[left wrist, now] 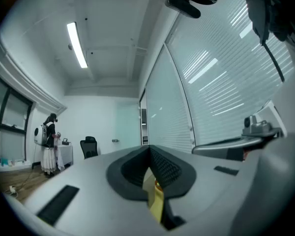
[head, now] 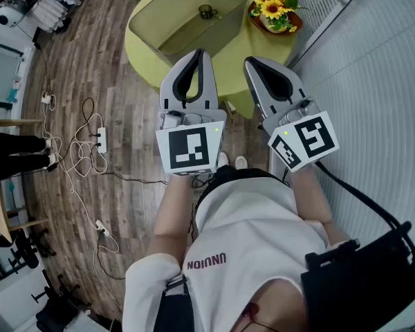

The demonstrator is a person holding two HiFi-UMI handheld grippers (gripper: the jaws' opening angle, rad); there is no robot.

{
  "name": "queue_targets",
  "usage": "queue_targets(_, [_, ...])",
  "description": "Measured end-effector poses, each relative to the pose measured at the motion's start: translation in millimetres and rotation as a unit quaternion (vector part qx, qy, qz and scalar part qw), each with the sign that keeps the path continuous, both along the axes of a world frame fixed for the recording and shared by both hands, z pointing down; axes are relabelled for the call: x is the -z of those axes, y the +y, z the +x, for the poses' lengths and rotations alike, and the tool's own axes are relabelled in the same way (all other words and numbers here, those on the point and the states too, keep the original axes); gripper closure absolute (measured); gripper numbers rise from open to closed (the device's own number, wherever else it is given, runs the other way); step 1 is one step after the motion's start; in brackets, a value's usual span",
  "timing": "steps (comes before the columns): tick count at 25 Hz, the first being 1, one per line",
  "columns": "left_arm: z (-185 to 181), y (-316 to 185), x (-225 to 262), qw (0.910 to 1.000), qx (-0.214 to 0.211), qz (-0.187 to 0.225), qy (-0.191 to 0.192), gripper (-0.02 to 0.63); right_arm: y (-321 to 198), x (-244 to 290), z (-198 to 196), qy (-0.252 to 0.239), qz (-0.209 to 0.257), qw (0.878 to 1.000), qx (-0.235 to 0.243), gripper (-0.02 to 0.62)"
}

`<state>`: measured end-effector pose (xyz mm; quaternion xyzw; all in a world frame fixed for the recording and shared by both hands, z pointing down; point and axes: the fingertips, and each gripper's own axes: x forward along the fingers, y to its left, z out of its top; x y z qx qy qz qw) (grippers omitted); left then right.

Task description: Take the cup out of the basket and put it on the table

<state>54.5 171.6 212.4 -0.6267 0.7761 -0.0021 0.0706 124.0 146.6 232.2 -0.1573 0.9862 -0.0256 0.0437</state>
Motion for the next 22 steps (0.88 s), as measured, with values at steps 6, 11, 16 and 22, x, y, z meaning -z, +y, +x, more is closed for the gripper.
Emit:
queue_targets(6, [-10, -26, 8, 0.9988, -0.027, 0.009, -0.040, 0.594, -7, -7, 3, 0.000, 0.003, 1.000, -0.005, 0.577])
queue_targets(11, [-14, -30, 19, 0.9989, -0.027, 0.016, -0.035, 0.594, -6, 1, 2, 0.002, 0.005, 1.000, -0.006, 0.577])
queue_targets(16, [-16, -35, 14, 0.9991, -0.029, 0.012, -0.029, 0.594, -10, -2, -1, 0.002, 0.002, 1.000, -0.007, 0.575])
queue_targets(22, [-26, -38, 12, 0.9993, -0.025, 0.007, -0.025, 0.594, -16, 0, -8, 0.000, 0.001, 1.000, -0.009, 0.575])
